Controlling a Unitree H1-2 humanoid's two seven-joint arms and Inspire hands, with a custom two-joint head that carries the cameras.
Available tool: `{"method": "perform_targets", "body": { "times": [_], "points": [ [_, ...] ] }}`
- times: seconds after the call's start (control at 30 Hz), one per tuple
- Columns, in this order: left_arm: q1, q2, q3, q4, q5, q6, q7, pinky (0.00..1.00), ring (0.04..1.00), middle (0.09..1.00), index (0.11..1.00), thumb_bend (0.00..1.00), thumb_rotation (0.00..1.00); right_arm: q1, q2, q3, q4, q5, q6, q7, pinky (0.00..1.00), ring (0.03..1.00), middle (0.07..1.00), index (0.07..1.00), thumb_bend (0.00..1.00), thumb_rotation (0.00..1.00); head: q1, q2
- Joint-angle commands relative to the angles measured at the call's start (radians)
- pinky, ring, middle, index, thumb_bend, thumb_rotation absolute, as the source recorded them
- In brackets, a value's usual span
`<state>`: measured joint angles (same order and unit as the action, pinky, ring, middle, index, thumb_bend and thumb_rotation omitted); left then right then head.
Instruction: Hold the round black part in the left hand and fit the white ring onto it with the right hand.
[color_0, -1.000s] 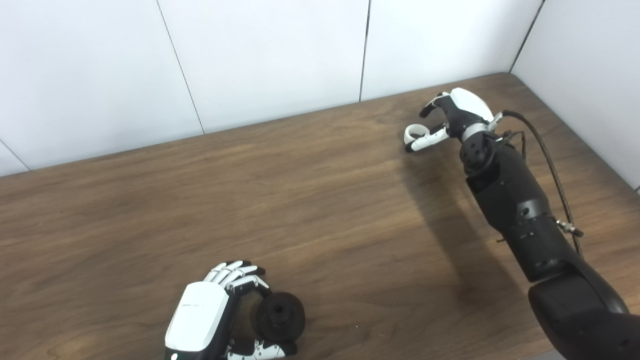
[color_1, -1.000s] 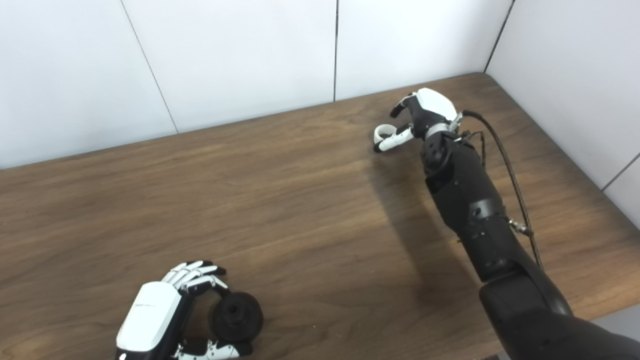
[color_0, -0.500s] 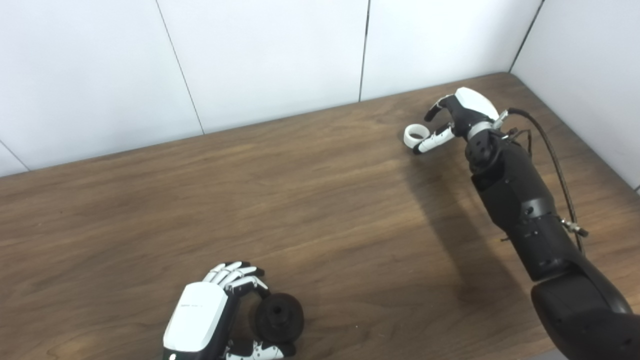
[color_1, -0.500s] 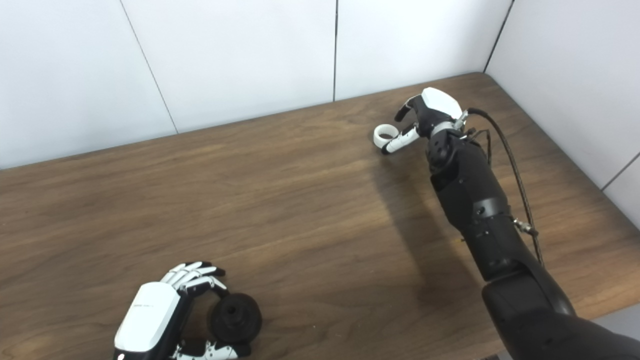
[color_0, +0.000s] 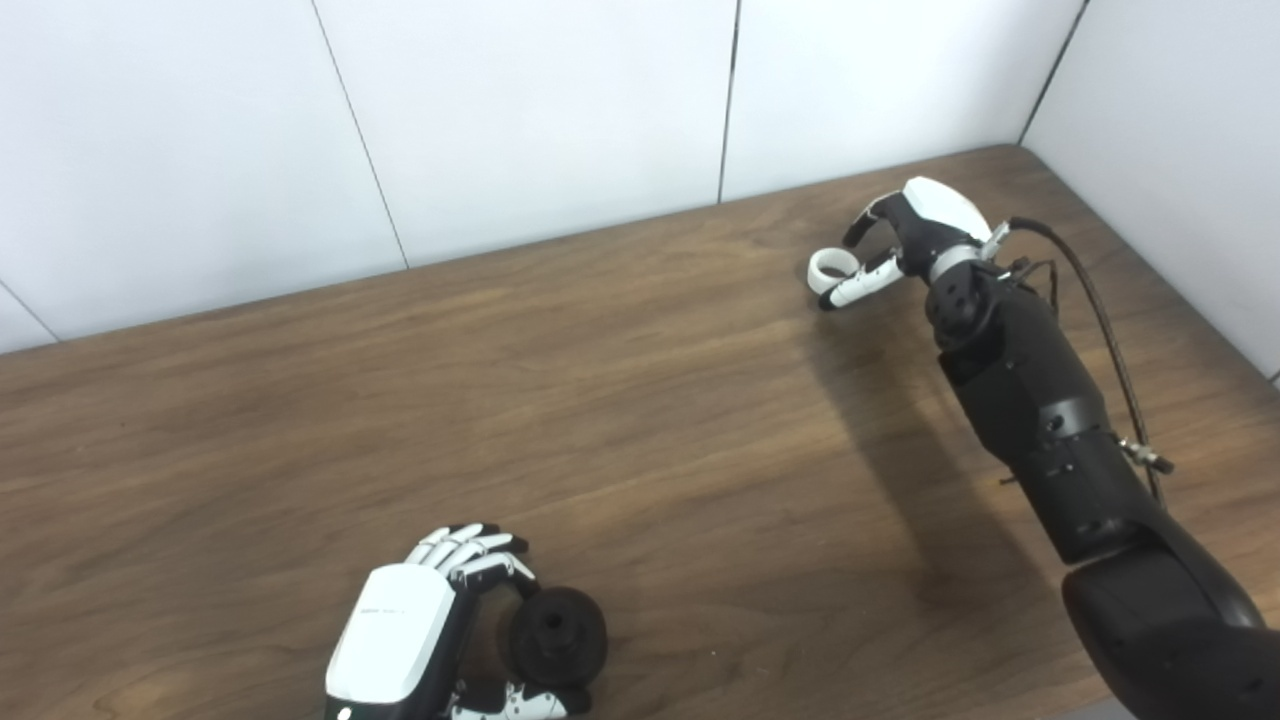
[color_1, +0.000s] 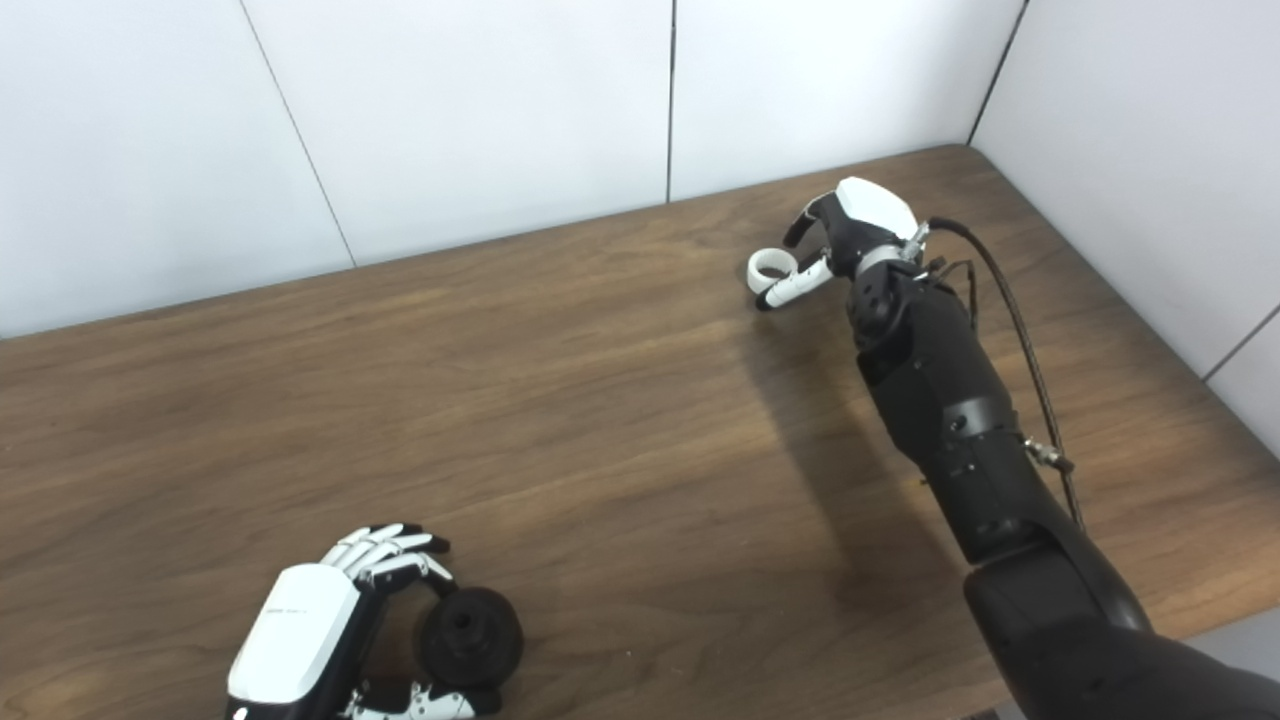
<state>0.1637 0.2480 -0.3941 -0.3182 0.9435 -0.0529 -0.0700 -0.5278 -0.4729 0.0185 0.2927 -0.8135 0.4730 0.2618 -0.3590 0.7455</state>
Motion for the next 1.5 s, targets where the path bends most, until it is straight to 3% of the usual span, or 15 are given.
{"method": "perform_targets", "body": {
  "times": [0.0, 1.13, 1.17, 1.23, 1.47],
  "points": [
    [0.029, 0.012, 0.001, -0.007, 0.024, 0.017, -0.030, 0.86, 0.834, 0.765, 0.487, 0.52, 0.05, -0.038, -0.026, 0.000, -0.033, -0.010, -0.003, -0.010, 0.94, 0.978, 0.913, 0.644, 0.84, 0.26, 0.003, 0.002],
    [0.037, 0.004, 0.004, -0.034, 0.030, 0.031, -0.061, 0.87, 0.837, 0.767, 0.486, 0.52, 0.05, -0.040, -0.048, 0.040, -0.042, -0.007, -0.004, -0.014, 0.89, 0.955, 0.884, 0.576, 0.80, 0.21, 0.006, 0.016],
    [0.037, 0.004, 0.004, -0.035, 0.030, 0.032, -0.062, 0.87, 0.838, 0.767, 0.486, 0.52, 0.05, -0.039, -0.049, 0.042, -0.041, -0.005, -0.004, -0.017, 0.89, 0.955, 0.884, 0.535, 0.67, 0.18, 0.006, 0.016],
    [0.037, 0.005, 0.004, -0.036, 0.025, 0.029, -0.062, 0.87, 0.840, 0.768, 0.486, 0.52, 0.05, -0.038, -0.051, 0.043, -0.040, 0.001, -0.005, -0.022, 0.88, 0.955, 0.882, 0.500, 0.55, 0.16, 0.007, 0.017],
    [0.039, 0.002, 0.004, -0.042, 0.031, 0.037, -0.069, 0.87, 0.840, 0.767, 0.486, 0.52, 0.05, -0.038, -0.053, 0.049, -0.038, 0.009, -0.005, -0.029, 0.87, 0.953, 0.873, 0.490, 0.52, 0.15, 0.007, 0.019]
  ]
}}
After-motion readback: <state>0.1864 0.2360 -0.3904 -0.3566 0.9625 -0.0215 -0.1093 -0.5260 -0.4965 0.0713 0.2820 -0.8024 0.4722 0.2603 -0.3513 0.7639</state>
